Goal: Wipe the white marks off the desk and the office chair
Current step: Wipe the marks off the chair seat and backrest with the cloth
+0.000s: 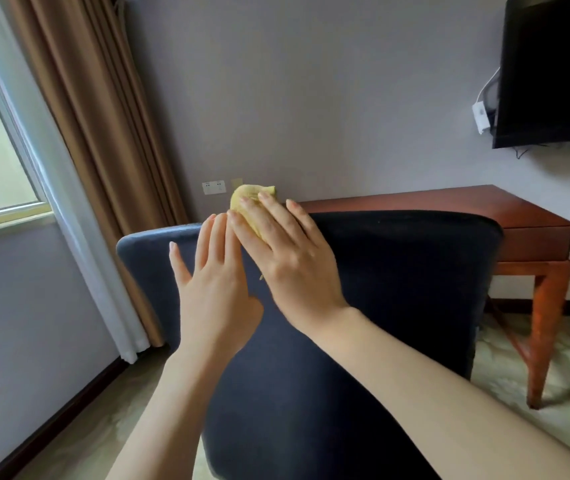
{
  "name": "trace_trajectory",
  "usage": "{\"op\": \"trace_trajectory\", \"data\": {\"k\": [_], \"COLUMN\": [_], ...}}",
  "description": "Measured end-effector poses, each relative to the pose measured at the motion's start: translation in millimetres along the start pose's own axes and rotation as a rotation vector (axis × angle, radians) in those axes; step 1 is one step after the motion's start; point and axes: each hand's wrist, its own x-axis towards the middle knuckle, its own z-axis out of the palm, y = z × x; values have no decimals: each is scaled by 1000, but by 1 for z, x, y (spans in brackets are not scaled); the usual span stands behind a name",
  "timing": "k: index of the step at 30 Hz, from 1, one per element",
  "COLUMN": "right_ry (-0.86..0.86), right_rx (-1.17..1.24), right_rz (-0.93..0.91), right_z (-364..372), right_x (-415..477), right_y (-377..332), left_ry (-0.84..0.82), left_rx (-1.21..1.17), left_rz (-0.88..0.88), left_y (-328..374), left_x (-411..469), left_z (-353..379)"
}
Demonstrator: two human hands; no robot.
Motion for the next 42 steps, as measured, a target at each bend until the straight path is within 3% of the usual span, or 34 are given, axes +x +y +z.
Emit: {"op": "trace_trajectory", "data": {"k": [4, 9, 14, 17, 20, 23, 27, 34, 36, 38, 42], "right_ry": [97, 137, 36, -58, 29, 188, 364, 130, 139, 123, -80], "right_rx": [-128, -233, -269, -31, 278, 376, 365, 392, 413, 444, 421], "right_rz": [-136, -105, 200, 468, 698, 872, 894, 879, 893, 919, 990], "right_z": [-6, -22, -44, -55, -67, -80, -96, -82, -79, -76, -73], "right_x": [-30, -79, -136, -163, -163, -143, -107, -120, -134, -150, -188], "right_y": [34, 82, 116, 111, 99, 96, 111, 111, 107, 100, 82], "left_ry": [9, 8, 6, 2, 17, 45, 63, -26, -7, 23, 34], "left_rx": [-5, -6, -1, 6, 28, 52, 28, 49, 76, 73, 90], "left_rz": [-26, -35, -17, -21, -36, -49, -130, -195, -117, 79, 474], "left_y": [3, 8, 12, 17, 18, 23, 39, 53, 70, 94, 142], "left_x": [2, 1, 2, 3, 4, 4, 4, 3, -1, -9, -15], "left_z": [1, 3, 7, 10, 10, 11, 10, 5, 8, 15, 35]}}
